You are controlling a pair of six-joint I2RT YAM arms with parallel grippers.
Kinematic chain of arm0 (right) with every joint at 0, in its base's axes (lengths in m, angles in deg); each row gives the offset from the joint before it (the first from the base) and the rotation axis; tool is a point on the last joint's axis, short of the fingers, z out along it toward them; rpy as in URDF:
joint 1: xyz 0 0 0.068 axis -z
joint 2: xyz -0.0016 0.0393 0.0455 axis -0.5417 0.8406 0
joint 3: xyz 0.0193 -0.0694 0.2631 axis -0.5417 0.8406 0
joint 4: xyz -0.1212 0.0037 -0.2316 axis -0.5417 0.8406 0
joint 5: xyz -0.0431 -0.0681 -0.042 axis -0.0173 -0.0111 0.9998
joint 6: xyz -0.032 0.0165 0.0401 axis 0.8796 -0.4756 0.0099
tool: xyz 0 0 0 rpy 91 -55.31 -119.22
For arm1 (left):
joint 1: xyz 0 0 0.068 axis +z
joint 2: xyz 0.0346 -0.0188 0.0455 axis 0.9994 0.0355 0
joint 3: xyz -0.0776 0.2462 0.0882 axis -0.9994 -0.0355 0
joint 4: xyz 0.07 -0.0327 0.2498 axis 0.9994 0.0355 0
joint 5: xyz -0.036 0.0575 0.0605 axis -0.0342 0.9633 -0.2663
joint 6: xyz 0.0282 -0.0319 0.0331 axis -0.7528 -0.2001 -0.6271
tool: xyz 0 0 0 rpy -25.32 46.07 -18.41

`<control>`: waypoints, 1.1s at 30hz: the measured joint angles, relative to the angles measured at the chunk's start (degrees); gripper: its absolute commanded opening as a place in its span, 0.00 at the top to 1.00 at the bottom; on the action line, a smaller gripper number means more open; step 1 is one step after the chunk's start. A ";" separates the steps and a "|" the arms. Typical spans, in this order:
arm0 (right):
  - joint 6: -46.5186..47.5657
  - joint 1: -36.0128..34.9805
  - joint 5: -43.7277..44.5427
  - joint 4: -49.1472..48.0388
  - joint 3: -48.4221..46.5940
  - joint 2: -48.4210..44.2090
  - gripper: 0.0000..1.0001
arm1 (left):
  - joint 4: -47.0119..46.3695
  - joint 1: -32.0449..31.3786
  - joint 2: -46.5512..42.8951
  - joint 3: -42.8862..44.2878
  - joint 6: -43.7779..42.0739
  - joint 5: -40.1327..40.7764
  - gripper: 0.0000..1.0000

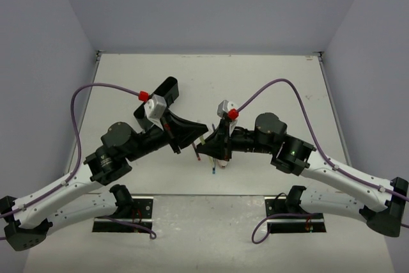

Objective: Sort the stationery into containers
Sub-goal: Place the pen in the storage box.

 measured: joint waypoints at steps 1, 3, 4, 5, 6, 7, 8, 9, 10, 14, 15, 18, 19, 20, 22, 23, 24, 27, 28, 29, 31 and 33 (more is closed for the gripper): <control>0.05 0.00 0.97 0.19 0.00 -0.01 0.80 | 0.70 0.00 0.35 0.43 0.08 1.08 1.00; 0.10 0.00 3.04 0.58 0.01 0.01 0.59 | 2.32 -0.01 1.15 1.49 0.25 3.34 1.00; 0.11 0.01 3.95 0.64 0.02 0.02 0.53 | 3.57 -0.03 1.70 2.21 0.32 4.85 1.00; 0.23 0.04 4.76 0.50 0.02 0.05 0.48 | 5.22 -0.04 2.31 3.05 0.32 6.52 1.00; 0.34 0.04 5.53 0.42 0.02 0.07 0.42 | 6.61 -0.04 2.91 3.84 0.32 8.04 1.00; 0.31 0.01 5.95 0.40 0.02 0.14 0.40 | 7.80 -0.04 3.47 4.57 0.32 9.38 1.00; 0.39 0.00 6.61 0.41 0.02 0.28 0.38 | 9.31 -0.04 4.05 5.47 0.23 11.13 1.00; 0.48 0.00 7.16 0.41 0.02 0.47 0.36 | 10.62 -0.04 4.59 6.44 0.07 12.73 1.00; 0.52 0.00 7.76 0.43 0.02 0.71 0.34 | 11.80 -0.04 5.09 7.44 -0.05 14.24 1.00; 0.53 0.00 10.48 0.41 0.32 1.01 0.33 | 17.07 -0.03 6.49 11.75 -0.61 22.27 1.00; 0.55 0.00 11.36 0.32 0.61 0.89 0.33 | 18.49 0.00 6.62 12.77 -0.81 24.76 1.00; 0.72 0.00 14.59 0.62 2.28 -0.08 0.32 | 23.19 0.81 7.35 16.35 -1.91 33.36 1.00; 0.76 0.00 15.89 0.85 2.94 -0.57 0.32 | 24.51 1.45 7.84 17.63 -2.48 36.06 1.00; 0.81 0.00 17.43 0.98 3.61 -1.16 0.31 | 25.73 2.66 8.57 18.88 -3.20 38.49 1.00; 0.96 0.00 21.17 1.07 5.21 -2.75 0.30 | 27.68 7.33 10.56 21.54 -5.00 41.48 1.00; 0.98 0.00 23.75 1.03 6.09 -3.68 0.30 | 27.86 11.27 12.20 22.86 -5.95 42.50 1.00; 1.07 0.00 26.17 1.01 6.83 -4.37 0.30 | 27.79 15.26 13.95 24.08 -6.86 43.34 1.00; 0.97 0.01 33.90 0.00 9.00 -5.12 0.30 | 26.91 24.46 19.26 25.57 -9.25 45.52 1.00; 0.76 0.03 36.20 -0.32 9.85 -4.98 0.30 | 26.50 26.66 21.05 25.41 -10.05 46.09 1.00; 0.56 0.05 38.29 -0.55 10.75 -4.80 0.30 | 26.17 28.37 22.67 25.15 -10.73 46.63 1.00; 0.23 0.05 41.22 -0.95 12.03 -4.09 0.30 | 24.13 30.56 24.97 23.32 -12.22 48.70 1.00; 0.05 0.06 42.93 -1.32 12.62 -3.05 0.30 | 20.77 31.40 26.14 20.27 -13.58 50.85 1.00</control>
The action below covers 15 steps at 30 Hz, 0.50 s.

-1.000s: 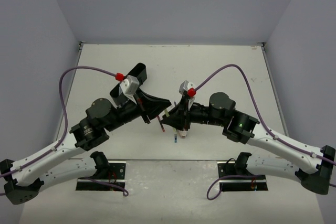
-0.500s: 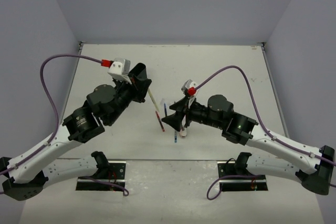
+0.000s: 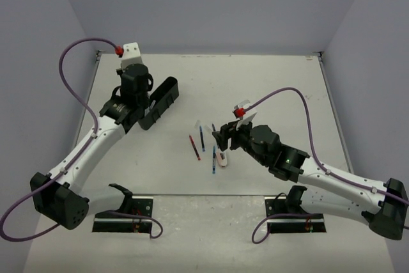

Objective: Sort the stationery into containers
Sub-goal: Place the pen in the storage box.

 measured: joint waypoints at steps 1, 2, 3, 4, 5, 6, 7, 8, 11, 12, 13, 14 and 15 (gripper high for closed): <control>-0.03 0.01 0.51 -0.28 0.14 0.48 0.30 | -1.66 0.16 0.47 -1.53 -0.55 0.90 1.00; -0.06 0.01 1.03 -0.54 0.27 0.84 0.30 | -3.19 0.27 1.00 -2.76 -1.02 1.71 1.00; -0.11 0.01 1.42 -0.74 0.38 1.01 0.30 | -4.64 0.41 1.53 -3.64 -1.47 2.35 1.00; -0.18 0.01 1.62 -0.89 0.50 1.05 0.30 | -6.04 0.53 2.04 -4.36 -1.90 2.87 1.00; -0.21 0.00 1.76 -1.07 0.55 1.07 0.30 | -7.50 0.70 2.43 -4.90 -2.30 3.30 1.00; -0.22 -0.01 1.86 -1.28 0.57 1.07 0.30 | -9.00 0.89 2.73 -5.31 -2.68 3.66 1.00; -0.23 -0.01 1.95 -1.48 0.59 1.07 0.30 | -10.52 1.09 3.04 -5.72 -3.04 4.04 1.00; -0.25 0.01 1.97 -1.64 0.59 1.07 0.30 | -12.14 1.39 3.41 -6.03 -3.17 4.51 1.00; -0.27 0.00 2.00 -2.00 0.59 1.36 0.30 | -16.89 2.10 4.74 -6.91 -3.53 5.44 1.00; -0.27 0.00 1.99 -2.05 0.59 1.47 0.30 | -18.22 2.21 5.12 -7.49 -3.58 5.69 1.00; -0.27 0.01 1.99 -2.07 0.59 1.57 0.30 | -19.33 2.27 5.44 -8.11 -3.67 5.96 1.00; -0.27 0.01 1.99 -2.10 0.59 1.67 0.30 | -20.69 2.33 5.73 -8.95 -3.84 6.22 1.00; -0.27 0.01 2.01 -2.08 0.59 1.75 0.30 | -21.80 2.33 5.94 -9.86 -4.07 6.41 1.00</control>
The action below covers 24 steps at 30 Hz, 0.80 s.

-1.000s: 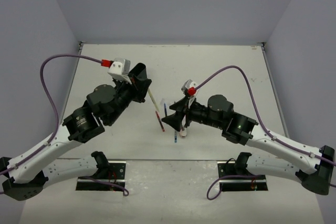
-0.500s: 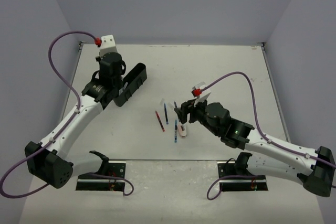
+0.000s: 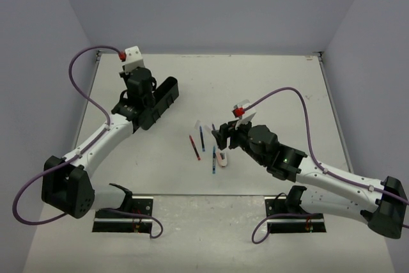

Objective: Sort the stationery into containers
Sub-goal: Place the pen in the storage box.

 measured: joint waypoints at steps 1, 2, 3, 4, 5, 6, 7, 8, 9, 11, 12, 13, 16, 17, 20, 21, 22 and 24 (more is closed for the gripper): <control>0.00 -0.02 0.02 0.00 0.00 0.02 0.30 | -1.06 0.00 0.11 -1.05 -0.08 0.12 1.00; 0.00 0.00 0.02 0.00 0.00 0.02 0.30 | -2.13 0.02 0.17 -2.18 -0.14 0.14 1.00; 0.00 0.00 0.04 -0.02 0.00 0.00 0.30 | -2.99 0.06 0.28 -3.25 -0.30 0.14 1.00; 0.00 0.00 0.06 -0.04 0.00 0.02 0.30 | -3.61 0.12 0.44 -4.23 -0.36 0.14 1.00; 0.02 0.00 0.10 -0.03 0.00 0.02 0.30 | -4.45 0.24 0.63 -5.17 -0.38 0.11 1.00; 0.02 -0.02 0.25 -0.04 0.00 0.02 0.30 | -5.14 0.33 0.79 -6.19 -0.39 0.10 1.00; 0.02 0.00 0.44 -0.04 0.00 0.02 0.30 | -5.65 0.38 0.96 -7.07 -0.35 0.12 1.00; 0.02 -0.01 0.63 -0.04 0.00 0.02 0.30 | -5.91 0.42 1.32 -7.63 -0.35 0.11 1.00; 0.02 -0.01 0.81 -0.04 0.00 0.03 0.30 | -6.06 0.44 1.77 -8.02 -0.36 0.10 1.00; 0.02 -0.01 0.95 -0.04 0.00 0.04 0.30 | -6.13 0.44 2.84 -8.21 -0.36 0.10 1.00; 0.02 -0.02 0.98 -0.04 0.00 0.04 0.30 | -6.13 0.44 3.36 -8.23 -0.35 0.09 1.00; 0.02 -0.02 1.01 -0.04 0.00 0.04 0.30 | -6.12 0.44 3.79 -8.26 -0.33 0.07 1.00; 0.04 -0.02 1.17 -0.04 0.00 0.02 0.30 | -5.98 0.44 4.48 -8.39 -0.30 -0.18 0.94; 0.04 -0.02 1.28 -0.03 0.00 0.02 0.30 | -5.88 0.44 4.49 -8.41 -0.26 -0.36 0.89; 0.07 0.00 1.51 -0.04 0.00 0.02 0.30 | -5.94 0.44 4.49 -8.53 -0.11 -1.48 0.70; 0.07 -0.01 1.65 -0.04 0.00 0.02 0.30 | -6.03 0.44 4.48 -8.75 -0.02 -1.83 0.63; 0.07 -0.02 1.80 -0.04 0.00 0.02 0.30 | -6.11 0.44 4.47 -9.01 0.02 -2.22 0.56; 0.08 0.00 2.20 -0.02 0.00 0.02 0.30 | -6.16 0.45 4.47 -9.99 -0.05 -3.25 0.49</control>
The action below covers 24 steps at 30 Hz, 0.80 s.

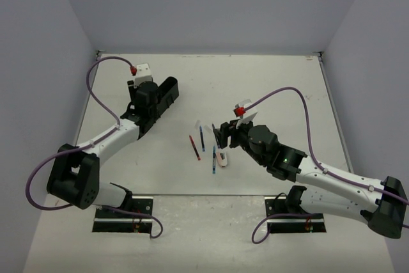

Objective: Sort the stationery into containers
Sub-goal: Place the pen in the storage box, then pick up the pen from the center of the board.

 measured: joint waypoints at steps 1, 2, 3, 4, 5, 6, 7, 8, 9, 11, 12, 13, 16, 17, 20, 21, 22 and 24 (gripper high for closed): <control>0.01 0.01 0.15 0.00 0.00 0.00 0.30 | 0.05 0.01 0.00 -0.56 -0.01 -0.53 0.49; 0.01 0.01 0.23 0.00 0.00 0.00 0.30 | 0.08 0.01 -0.01 -1.07 -0.06 -1.04 0.49; 0.01 0.01 0.26 0.00 0.00 0.00 0.30 | 0.12 0.01 -0.06 -1.49 -0.06 -1.42 0.47; 0.01 0.01 0.27 0.00 0.00 0.00 0.30 | 0.16 0.01 -0.18 -1.81 -0.04 -1.75 0.43; 0.02 -0.01 0.27 0.00 0.00 0.00 0.30 | 0.22 0.01 -0.42 -2.00 -0.02 -2.05 0.39; 0.03 -0.01 0.29 -0.01 0.00 0.00 0.30 | 0.38 0.01 -0.81 -2.08 0.03 -2.31 0.34; 0.03 0.00 0.33 -0.02 0.00 0.00 0.30 | 0.86 0.01 -1.42 -2.00 0.20 -2.52 0.26; 0.05 -0.01 0.39 0.00 0.00 0.00 0.30 | 1.94 0.01 -2.31 -1.65 0.55 -2.69 0.19; 0.05 0.00 0.47 0.00 0.00 0.00 0.30 | 3.89 0.02 -3.52 -0.85 1.09 -2.89 0.14; 0.05 -0.01 0.64 0.02 0.00 0.00 0.30 | 9.18 0.05 -6.41 2.64 2.27 -3.78 0.06; 0.05 0.01 0.66 0.02 0.00 0.00 0.30 | 13.11 0.08 -8.15 5.80 3.05 -4.99 0.02; 0.03 0.01 0.66 0.02 0.00 0.00 0.30 | 16.63 0.14 -10.24 9.17 3.71 -6.54 0.01; 0.02 0.00 0.71 0.06 -0.01 0.11 0.30 | 23.42 0.16 -19.02 16.60 4.82 -12.68 0.00; 0.00 -0.01 0.81 0.11 -0.04 0.36 0.30 | 25.05 0.16 -22.74 17.66 5.34 -14.54 0.00; -0.11 0.01 1.38 0.60 -0.22 1.61 0.30 | 29.65 0.18 -34.74 15.83 6.76 -18.15 0.00; -0.22 0.00 1.56 0.99 -0.31 2.10 0.30 | 30.81 0.18 -39.42 13.17 7.05 -19.01 0.00; -0.26 -0.01 1.63 1.36 -0.37 2.49 0.30 | 32.08 0.18 -43.78 9.89 7.41 -19.59 0.00; -0.32 -0.02 1.69 1.79 -0.42 3.04 0.30 | 33.88 0.20 -51.48 1.48 8.05 -20.65 0.00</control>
